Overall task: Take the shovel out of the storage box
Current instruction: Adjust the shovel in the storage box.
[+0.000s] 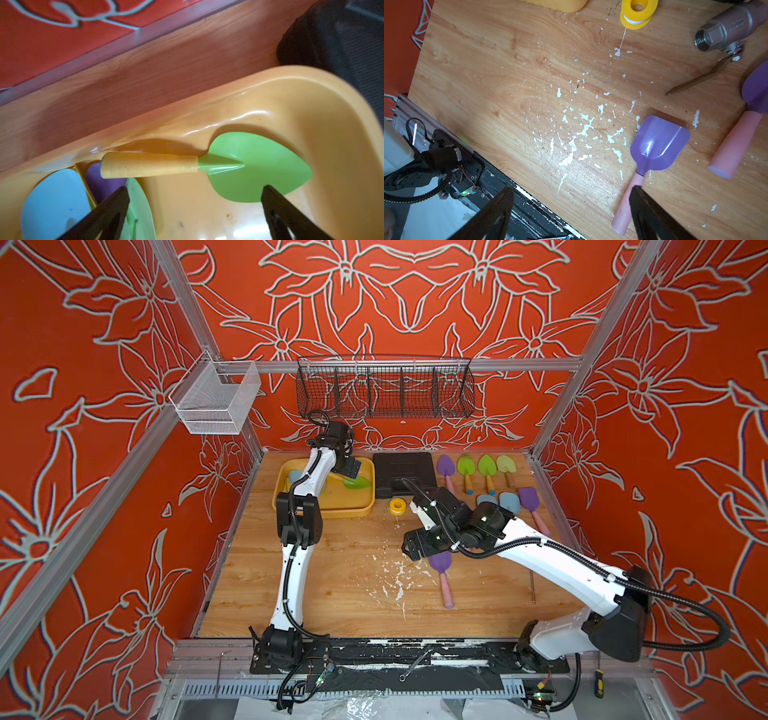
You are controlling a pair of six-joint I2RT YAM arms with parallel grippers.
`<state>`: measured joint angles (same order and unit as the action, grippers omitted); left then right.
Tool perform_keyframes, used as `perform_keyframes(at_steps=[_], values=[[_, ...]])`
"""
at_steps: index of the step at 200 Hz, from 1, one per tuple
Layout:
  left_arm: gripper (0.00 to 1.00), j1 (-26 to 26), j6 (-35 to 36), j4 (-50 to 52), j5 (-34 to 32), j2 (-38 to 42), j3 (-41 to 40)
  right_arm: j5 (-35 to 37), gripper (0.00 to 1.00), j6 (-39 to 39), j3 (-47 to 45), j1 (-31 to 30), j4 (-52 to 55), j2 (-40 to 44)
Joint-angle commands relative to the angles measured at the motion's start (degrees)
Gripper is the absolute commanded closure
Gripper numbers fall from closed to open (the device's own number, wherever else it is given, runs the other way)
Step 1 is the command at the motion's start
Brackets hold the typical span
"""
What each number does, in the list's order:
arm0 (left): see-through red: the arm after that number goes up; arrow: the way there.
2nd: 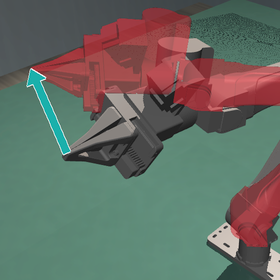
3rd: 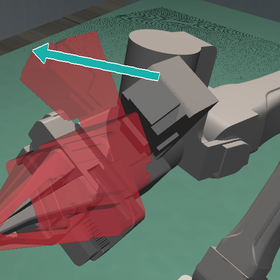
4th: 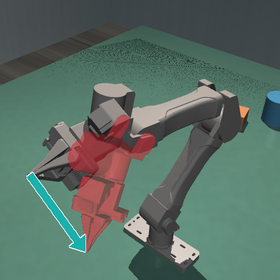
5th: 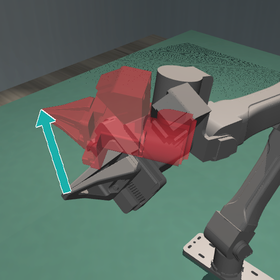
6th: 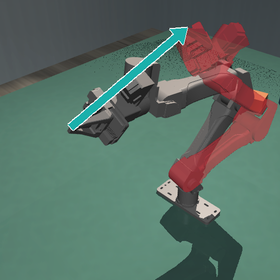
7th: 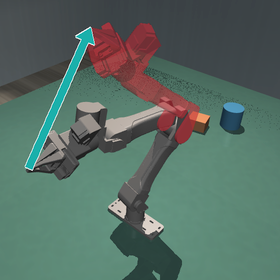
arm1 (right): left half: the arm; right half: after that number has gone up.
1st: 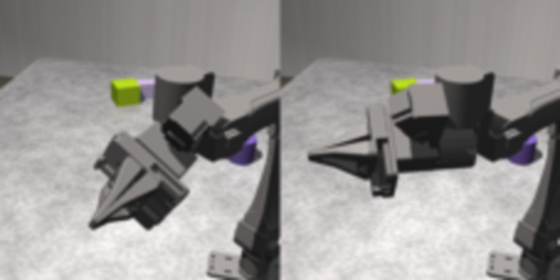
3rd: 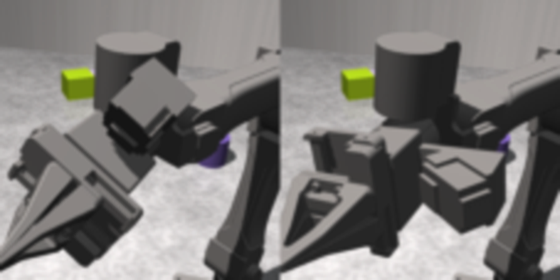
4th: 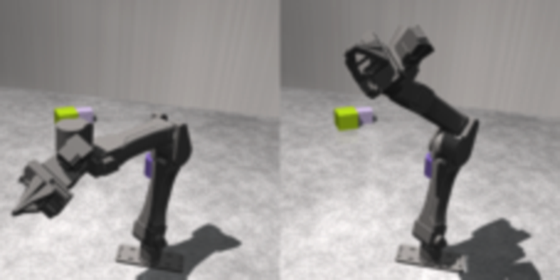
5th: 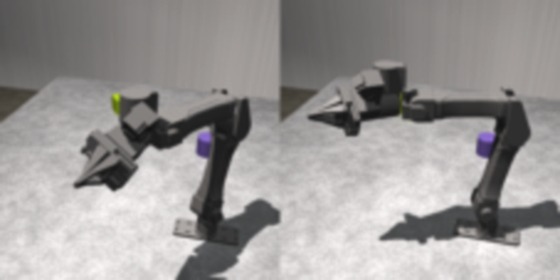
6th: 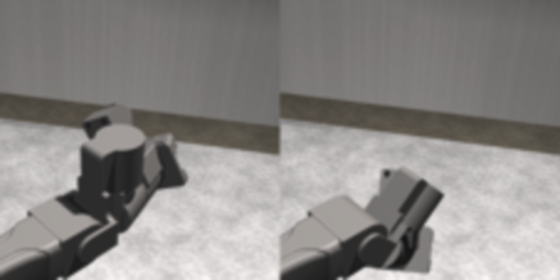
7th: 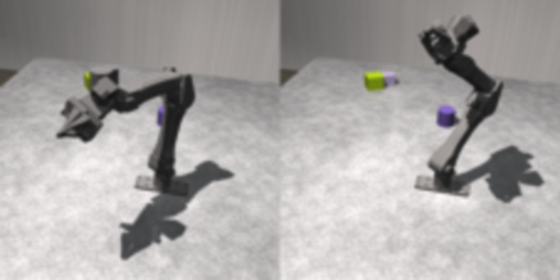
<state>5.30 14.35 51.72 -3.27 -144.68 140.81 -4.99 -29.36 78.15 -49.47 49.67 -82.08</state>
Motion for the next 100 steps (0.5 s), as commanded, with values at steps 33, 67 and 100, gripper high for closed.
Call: perform_keyframes(at_steps=[33,67,100], values=[[0.0,-1.68,1.7,-0.04,0.48,-3.18,-0.47,-0.55,0.1,-1.98,-0.17,0.16,0.16,-0.33],[0.0,-2.28,2.7,1.89,-0.16,-2.6,-2.48,0.17,0.1,-2.53,-0.18,0.17,-0.57,-0.25],[0.01,-3.61,0.83,0.89,0.79,0.24,-4.64,-0.39,0.1,-3.13,-0.97,0.09,-2.37,-0.01]])
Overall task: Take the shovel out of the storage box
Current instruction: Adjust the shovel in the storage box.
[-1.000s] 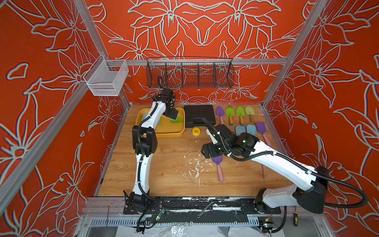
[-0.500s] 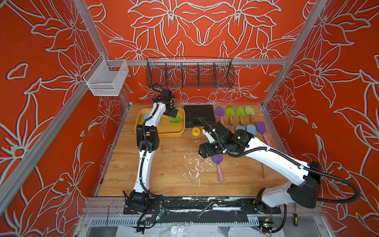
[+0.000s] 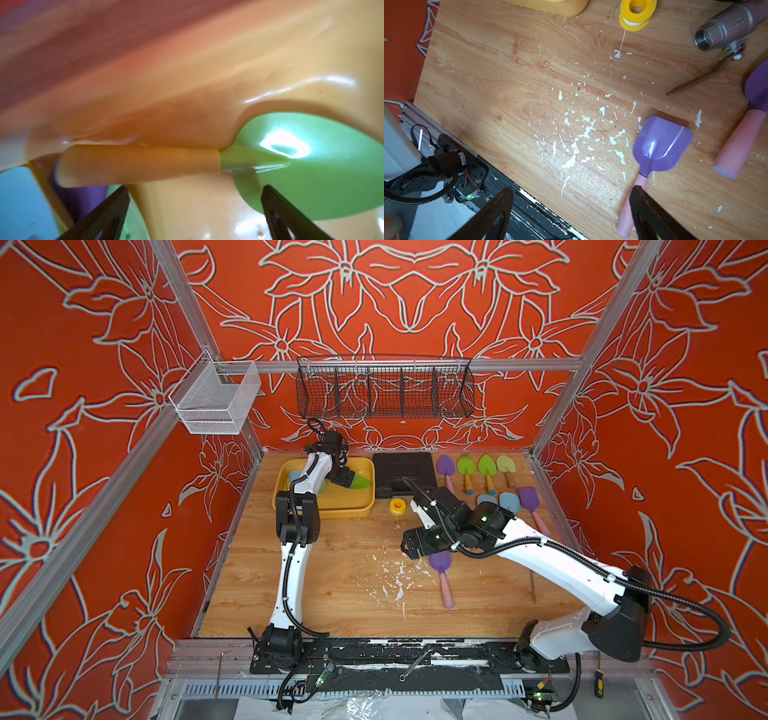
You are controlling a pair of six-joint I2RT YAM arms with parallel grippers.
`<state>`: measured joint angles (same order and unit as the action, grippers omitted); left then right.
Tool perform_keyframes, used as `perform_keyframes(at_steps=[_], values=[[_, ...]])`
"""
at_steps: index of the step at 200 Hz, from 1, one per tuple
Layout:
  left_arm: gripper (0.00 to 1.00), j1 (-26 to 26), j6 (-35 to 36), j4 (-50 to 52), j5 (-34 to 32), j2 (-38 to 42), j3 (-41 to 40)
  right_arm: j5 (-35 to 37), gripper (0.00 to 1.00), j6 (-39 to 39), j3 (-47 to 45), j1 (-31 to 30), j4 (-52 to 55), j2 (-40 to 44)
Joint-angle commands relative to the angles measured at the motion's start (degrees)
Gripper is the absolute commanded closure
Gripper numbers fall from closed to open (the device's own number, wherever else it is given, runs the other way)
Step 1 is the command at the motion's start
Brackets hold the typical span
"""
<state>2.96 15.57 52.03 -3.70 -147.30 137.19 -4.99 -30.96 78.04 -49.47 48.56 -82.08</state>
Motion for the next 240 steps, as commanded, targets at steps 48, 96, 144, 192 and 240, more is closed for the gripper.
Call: perform_keyframes(at_steps=[48,96,144,192,240], values=[[0.0,-2.64,-7.57,-5.64,9.21,7.98,-5.04,-0.63,0.09,-2.15,-2.49,0.16,-2.33,1.28],[0.0,-3.05,-13.65,-8.89,12.1,7.12,-2.39,-0.71,0.08,-3.14,-4.46,0.16,-3.22,2.96],[0.0,-3.23,-17.01,-11.13,10.74,4.44,0.68,-1.08,0.08,-3.46,-5.35,0.17,-3.73,3.03],[0.0,-3.25,-18.32,-11.17,12.46,-0.23,4.67,-1.52,0.08,-2.64,-4.57,0.14,-3.63,1.67],[0.0,-3.01,-21.54,-16.63,13.95,-1.4,4.32,-2.56,0.08,-2.79,-3.95,0.16,-4.48,1.14]])
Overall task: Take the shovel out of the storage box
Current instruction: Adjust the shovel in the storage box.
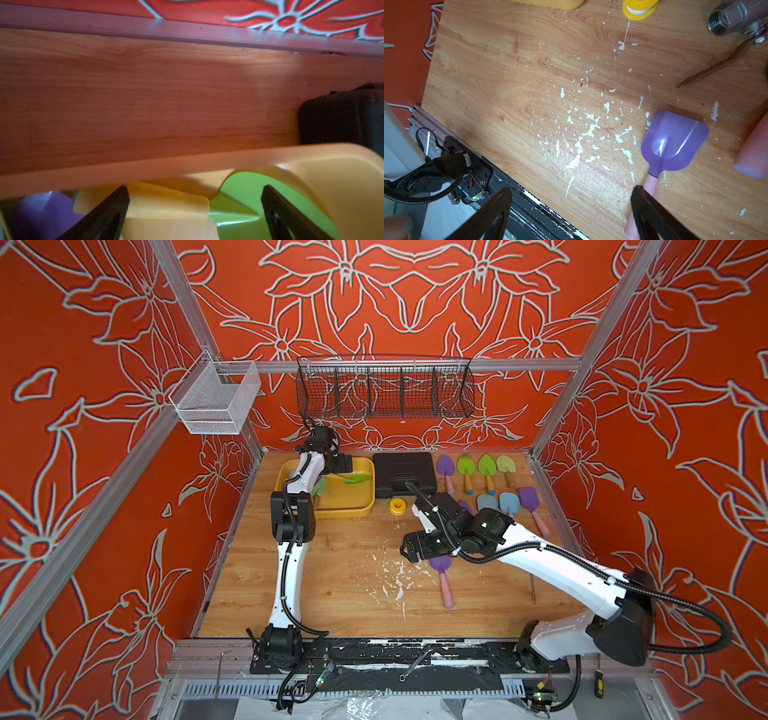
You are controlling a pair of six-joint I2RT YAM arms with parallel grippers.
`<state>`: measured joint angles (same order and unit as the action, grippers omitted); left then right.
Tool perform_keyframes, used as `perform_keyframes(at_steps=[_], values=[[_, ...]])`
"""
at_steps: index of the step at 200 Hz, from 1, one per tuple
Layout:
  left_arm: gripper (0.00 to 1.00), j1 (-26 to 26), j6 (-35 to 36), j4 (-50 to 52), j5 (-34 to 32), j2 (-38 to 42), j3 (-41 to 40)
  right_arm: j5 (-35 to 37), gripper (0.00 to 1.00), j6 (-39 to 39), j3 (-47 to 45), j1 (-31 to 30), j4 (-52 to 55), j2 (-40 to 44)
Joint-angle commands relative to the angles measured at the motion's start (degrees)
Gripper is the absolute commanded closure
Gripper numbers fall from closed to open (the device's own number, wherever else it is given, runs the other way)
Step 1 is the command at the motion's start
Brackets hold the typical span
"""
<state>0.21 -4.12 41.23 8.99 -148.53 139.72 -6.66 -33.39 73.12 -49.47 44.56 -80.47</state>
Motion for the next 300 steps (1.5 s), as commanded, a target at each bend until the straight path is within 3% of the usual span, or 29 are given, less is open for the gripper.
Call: perform_keyframes(at_steps=[1,60,109,159,219,252,300], values=[[0.0,-0.27,-1.85,-5.96,1.23,-0.18,1.78,-0.9,0.08,-0.36,0.97,0.17,-0.46,-0.52],[0.0,-0.09,0.39,-8.68,-0.8,-1.6,1.22,-1.76,0.07,-0.5,0.62,0.17,-1.54,-0.22],[0.01,-0.08,6.78,0.93,0.69,-1.13,0.4,-2.05,0.03,-0.05,1.49,0.17,-2.41,-0.48],[0.05,-0.17,10.37,1.11,-0.41,7.01,-12.92,-1.61,0.03,0.74,1.4,0.11,-3.68,-0.15],[0.08,-0.13,13.4,8.44,-1.63,11.12,-14.91,-0.62,0.03,-0.16,-1.2,0.16,-6.75,1.59],[0.07,-0.13,9.52,8.8,-0.54,14.86,-14.98,0.06,0.03,-0.25,-2.52,0.16,-7.2,2.61],[0.05,0.13,-1.48,16.08,-4.55,20.22,-14.77,0.66,0.03,0.68,-2.64,0.1,-8.25,2.5]])
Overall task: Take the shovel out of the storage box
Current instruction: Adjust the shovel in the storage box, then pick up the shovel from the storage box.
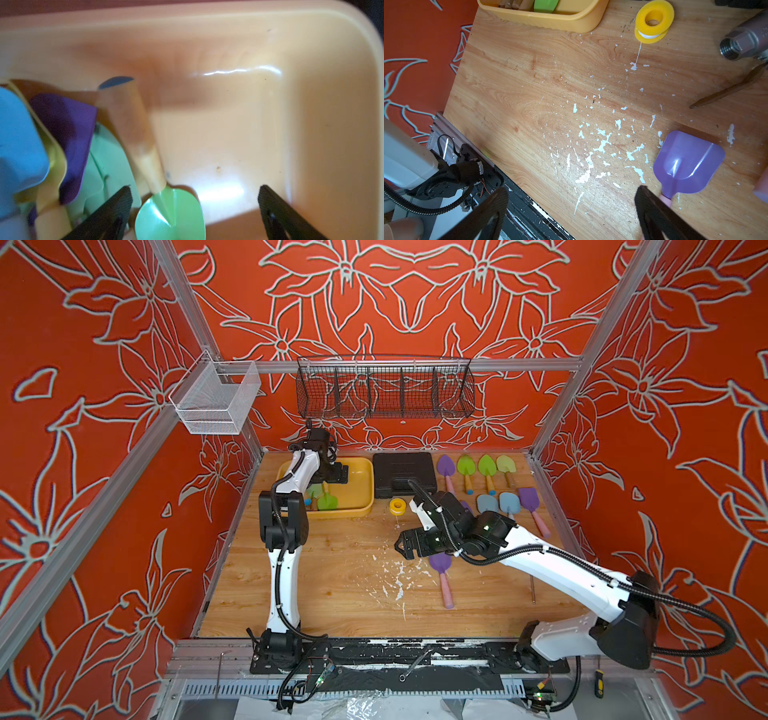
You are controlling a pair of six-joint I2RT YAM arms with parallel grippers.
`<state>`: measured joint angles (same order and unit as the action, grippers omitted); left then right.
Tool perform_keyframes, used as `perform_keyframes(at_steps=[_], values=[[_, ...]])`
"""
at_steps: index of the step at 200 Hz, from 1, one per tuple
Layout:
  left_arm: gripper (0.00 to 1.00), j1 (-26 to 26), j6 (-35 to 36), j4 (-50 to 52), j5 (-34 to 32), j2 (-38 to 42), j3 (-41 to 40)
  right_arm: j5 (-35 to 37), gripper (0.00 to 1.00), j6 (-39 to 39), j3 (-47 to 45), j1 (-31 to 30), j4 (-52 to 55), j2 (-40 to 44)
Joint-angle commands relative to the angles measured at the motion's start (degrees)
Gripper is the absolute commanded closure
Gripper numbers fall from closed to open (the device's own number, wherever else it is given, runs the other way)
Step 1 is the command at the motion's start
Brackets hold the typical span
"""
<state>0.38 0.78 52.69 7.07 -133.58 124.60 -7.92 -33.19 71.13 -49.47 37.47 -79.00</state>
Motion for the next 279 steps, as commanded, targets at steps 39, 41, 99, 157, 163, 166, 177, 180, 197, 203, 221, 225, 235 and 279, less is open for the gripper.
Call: perform_keyframes(at_steps=[39,41,99,157,163,166,177,180,197,203,221,225,235,279], values=[[0.09,1.05,-12.24,8.66,-7.15,6.81,-6.1,1.31,0.03,2.3,-0.64,0.84,-1.72,1.18],[0.1,1.1,-12.36,8.66,-7.42,6.83,-6.27,1.15,0.03,2.42,-0.64,0.86,-1.77,1.21],[0.24,1.81,-15.81,5.62,-11.92,0.67,-4.17,-1.99,0.03,4.1,-1.39,2.23,-2.84,1.81],[0.37,1.73,-17.76,4.66,-14.25,-7.56,3.29,-2.64,0.03,4.06,-1.78,2.79,-1.71,3.09],[0.38,1.73,-17.66,4.55,-14.3,-8.2,3.97,-2.58,0.03,3.96,-1.85,2.83,-1.55,3.29],[0.39,1.72,-17.65,4.42,-14.17,-8.44,4.22,-2.54,0.03,3.81,-1.87,2.83,-1.49,3.39],[0.42,1.64,-17.34,4.28,-13.57,-9.59,5.39,-2.45,0.03,3.42,-2.2,2.92,-1.39,3.71],[0.44,1.58,-17.19,4.38,-13.45,-10.02,5.89,-2.49,0.03,3.41,-2.34,2.91,-1.42,3.79],[0.56,1.3,-17.07,6.71,-13.64,-11.57,8.89,-1.95,0.03,3.18,-2.67,2.97,-1.19,4.22],[0.61,1.13,-16.95,6.26,-12.78,-11.45,8.37,-1.69,0.03,3.05,-2.67,3.09,-0.92,4.34],[0.7,1.02,-16.02,6.24,-10.94,-10.85,7.11,-1.07,0.03,3.13,-2.49,3.28,-0.35,4.73],[0.71,1.02,-15.74,6.19,-10.69,-10.62,6.53,-0.86,0.03,3.13,-2.41,3.29,-0.18,4.79],[0.73,1.02,-14.76,5.65,-9.86,-10.04,4.92,-0.29,0.03,3.21,-2.4,3.5,0.12,4.95],[0.83,0.94,-11.31,3.68,-7.06,-6.99,2.17,0.54,0.02,2.97,-2.4,4.91,0.56,5.29]])
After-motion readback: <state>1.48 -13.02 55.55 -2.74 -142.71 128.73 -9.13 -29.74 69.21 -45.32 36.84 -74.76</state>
